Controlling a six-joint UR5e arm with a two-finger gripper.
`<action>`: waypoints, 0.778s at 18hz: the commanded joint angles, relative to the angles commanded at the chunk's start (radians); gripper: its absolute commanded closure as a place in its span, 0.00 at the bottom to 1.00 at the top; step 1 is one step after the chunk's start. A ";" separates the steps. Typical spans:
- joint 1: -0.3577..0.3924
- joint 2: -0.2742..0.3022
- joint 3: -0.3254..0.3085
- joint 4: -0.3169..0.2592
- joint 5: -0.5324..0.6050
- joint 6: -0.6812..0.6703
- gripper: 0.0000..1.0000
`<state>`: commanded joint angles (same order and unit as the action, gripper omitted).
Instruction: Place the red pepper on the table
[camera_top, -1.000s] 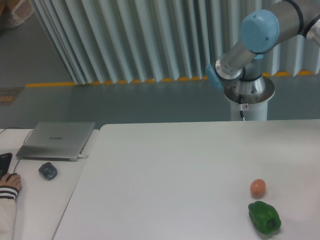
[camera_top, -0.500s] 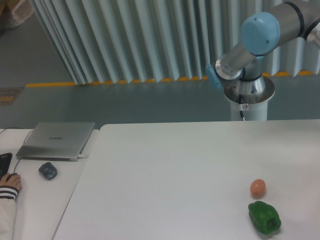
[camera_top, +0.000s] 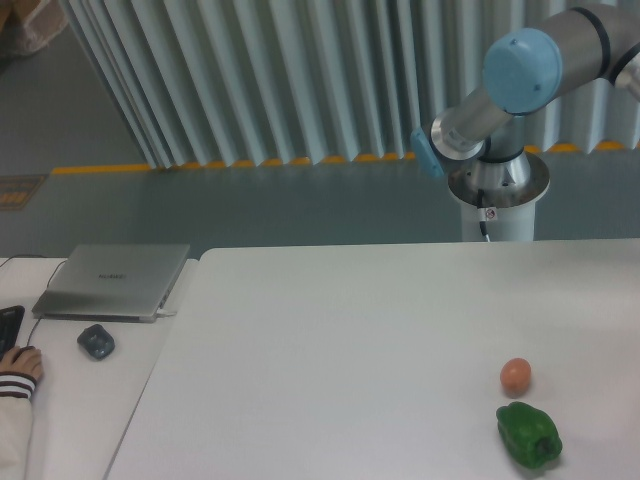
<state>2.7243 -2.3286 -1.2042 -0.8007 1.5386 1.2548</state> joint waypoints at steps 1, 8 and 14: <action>0.000 -0.003 0.000 0.000 0.000 0.000 0.00; 0.003 0.002 -0.003 -0.002 -0.002 0.002 0.18; 0.003 0.012 -0.017 -0.003 -0.003 -0.003 0.46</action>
<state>2.7274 -2.3163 -1.2210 -0.8038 1.5355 1.2517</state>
